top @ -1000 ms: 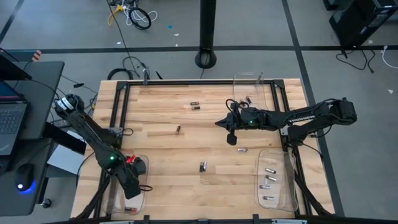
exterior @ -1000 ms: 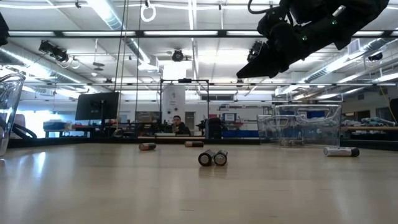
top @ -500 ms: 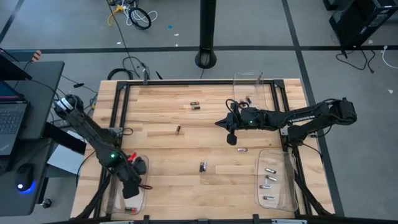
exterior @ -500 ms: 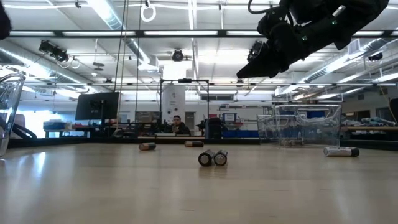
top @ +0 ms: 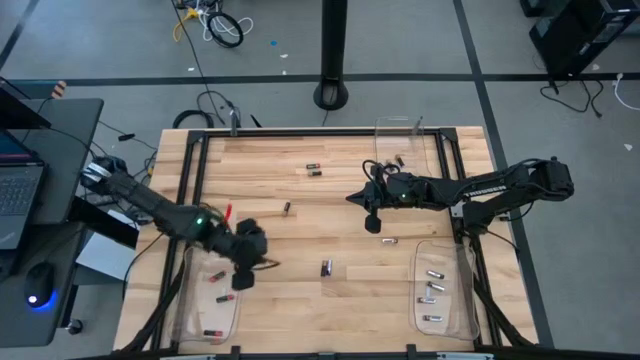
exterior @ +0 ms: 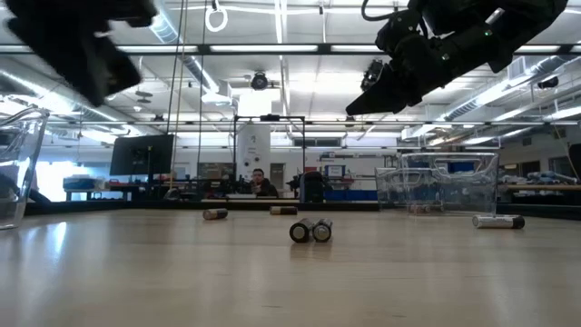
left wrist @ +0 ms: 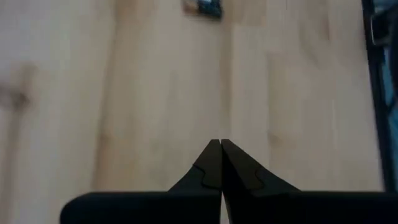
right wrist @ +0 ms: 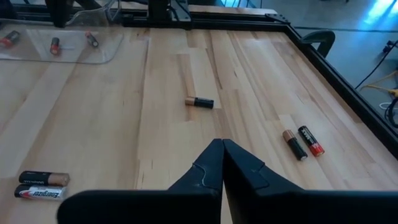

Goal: Sort batteries
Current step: Put the brown battery into the top transparent bin

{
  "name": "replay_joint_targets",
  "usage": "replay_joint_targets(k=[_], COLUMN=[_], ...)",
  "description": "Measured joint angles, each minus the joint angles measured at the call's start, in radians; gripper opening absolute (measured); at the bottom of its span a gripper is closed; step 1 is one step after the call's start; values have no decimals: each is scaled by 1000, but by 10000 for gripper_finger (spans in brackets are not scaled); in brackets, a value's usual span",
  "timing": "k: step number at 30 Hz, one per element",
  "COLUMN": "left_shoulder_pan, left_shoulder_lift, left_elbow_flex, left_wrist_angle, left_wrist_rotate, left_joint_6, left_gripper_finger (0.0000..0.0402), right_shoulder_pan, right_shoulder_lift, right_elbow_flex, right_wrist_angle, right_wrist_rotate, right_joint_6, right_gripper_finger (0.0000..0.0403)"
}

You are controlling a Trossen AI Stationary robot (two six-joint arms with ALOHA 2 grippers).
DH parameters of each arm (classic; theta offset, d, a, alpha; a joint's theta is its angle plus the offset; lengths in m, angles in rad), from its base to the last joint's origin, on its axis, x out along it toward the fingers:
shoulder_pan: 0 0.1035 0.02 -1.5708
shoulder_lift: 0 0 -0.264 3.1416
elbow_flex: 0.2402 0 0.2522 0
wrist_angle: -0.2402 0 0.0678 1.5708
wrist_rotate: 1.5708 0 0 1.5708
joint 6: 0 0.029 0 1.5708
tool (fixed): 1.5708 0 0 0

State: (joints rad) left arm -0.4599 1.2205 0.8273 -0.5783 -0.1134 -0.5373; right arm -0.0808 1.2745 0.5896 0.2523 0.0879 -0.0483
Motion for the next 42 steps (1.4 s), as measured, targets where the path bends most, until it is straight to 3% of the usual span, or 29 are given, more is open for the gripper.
replay_joint_targets(k=[9, 13, 19, 23, 33, 42], left_shoulder_pan=[158, 212, 301, 352, 472, 536], left_shoulder_lift=[8, 11, 11, 11, 32, 194], left_elbow_flex=[-8, -85, -254, -328, -338, -338], left_wrist_angle=[85, 318, 751, 954, 1081, 1244], left_wrist_rotate=[-35, -65, -1, 35, 36, 86], left_joint_6=[234, 355, 454, 489, 645, 668], left_gripper_finger=[4, 4, 4, 4, 4, 5], right_shoulder_pan=[-1, -1, -1, -1, -1, -20], right_shoulder_lift=[0, 0, 0, 0, 0, 0], right_elbow_flex=[0, 0, 0, 0, 0, 0], right_wrist_angle=[0, -2, -14, -13, 0, 3], right_wrist_rotate=[0, 0, 0, 0, 17, 27], right_joint_6=[-7, -4, -3, 4, 2, 75], right_gripper_finger=[15, 20, 7, 12, 8, 8])
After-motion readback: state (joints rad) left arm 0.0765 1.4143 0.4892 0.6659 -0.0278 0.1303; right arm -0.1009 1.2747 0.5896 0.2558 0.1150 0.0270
